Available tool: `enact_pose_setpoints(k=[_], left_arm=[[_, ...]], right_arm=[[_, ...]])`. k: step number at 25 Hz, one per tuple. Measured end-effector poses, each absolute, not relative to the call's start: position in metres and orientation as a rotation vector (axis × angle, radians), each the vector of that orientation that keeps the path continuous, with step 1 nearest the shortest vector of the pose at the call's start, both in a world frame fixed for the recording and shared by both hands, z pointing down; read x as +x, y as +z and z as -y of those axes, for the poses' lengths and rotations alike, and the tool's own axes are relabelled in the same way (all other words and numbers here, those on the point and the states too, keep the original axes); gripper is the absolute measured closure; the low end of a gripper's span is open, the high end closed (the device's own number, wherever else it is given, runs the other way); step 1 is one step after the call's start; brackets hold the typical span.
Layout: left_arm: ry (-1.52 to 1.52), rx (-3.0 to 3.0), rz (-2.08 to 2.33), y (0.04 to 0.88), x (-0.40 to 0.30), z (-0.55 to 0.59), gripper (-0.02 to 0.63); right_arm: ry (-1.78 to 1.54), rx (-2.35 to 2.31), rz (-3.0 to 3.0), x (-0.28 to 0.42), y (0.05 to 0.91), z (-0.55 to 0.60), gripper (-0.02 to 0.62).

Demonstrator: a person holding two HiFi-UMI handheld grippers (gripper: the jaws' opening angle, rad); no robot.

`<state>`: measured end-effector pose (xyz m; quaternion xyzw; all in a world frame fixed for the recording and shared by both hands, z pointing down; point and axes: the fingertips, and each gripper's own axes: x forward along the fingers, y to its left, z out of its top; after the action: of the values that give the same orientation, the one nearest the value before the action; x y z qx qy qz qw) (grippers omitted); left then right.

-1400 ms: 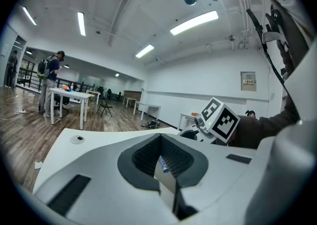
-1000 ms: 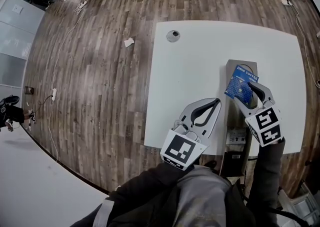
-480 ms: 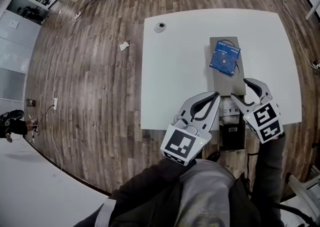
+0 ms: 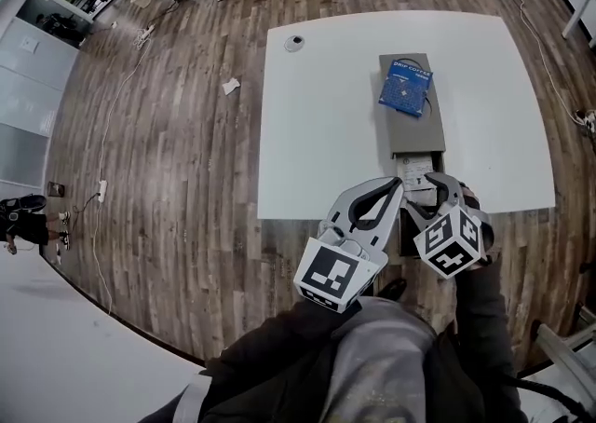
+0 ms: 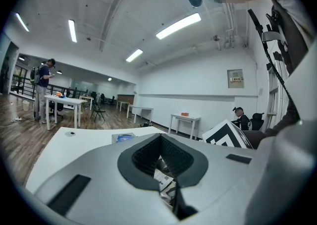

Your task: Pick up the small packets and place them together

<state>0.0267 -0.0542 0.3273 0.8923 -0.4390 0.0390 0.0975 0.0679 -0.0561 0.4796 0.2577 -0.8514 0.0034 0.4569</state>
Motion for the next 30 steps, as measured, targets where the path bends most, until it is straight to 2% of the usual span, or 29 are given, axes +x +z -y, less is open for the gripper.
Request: enact_pose_setpoints(k=[12,13,14,16,18,20,30], left_arm=[[0.151,2.555,1.341,0.352,-0.016,0.095,0.604],[0.149,2.557,1.332,0.353,-0.015,0.097,0.604],[0.149,2.559,1.324,0.354,-0.014,0.099,0.604],[0.151,2.568,1.313,0.356,-0.013,0.101,0.604],[0.153,2.57,1.305,0.358,-0.012,0.101,0.604],[0.152,2.573,1.298,0.356,-0.011,0.098,0.604],[0.106,2.673,1.257,0.325,0.018,0.055,0.604]], right_arm=[[0.085,0.477,1.915,0.054,0.516,0.082,0.31],[0.065,0.48,1.893,0.055,0.518,0.084,0.326],[0.046,0.492,1.881,0.057,0.518,0.086,0.38],[0.029,0.532,1.884,0.059,0.516,0.091,0.439],[0.034,0.574,1.899,0.059,0.512,0.093,0.537],[0.023,0.601,1.898,0.06,0.508,0.091,0.571],[-0.052,0.779,1.966,0.075,0.444,0.055,0.58]])
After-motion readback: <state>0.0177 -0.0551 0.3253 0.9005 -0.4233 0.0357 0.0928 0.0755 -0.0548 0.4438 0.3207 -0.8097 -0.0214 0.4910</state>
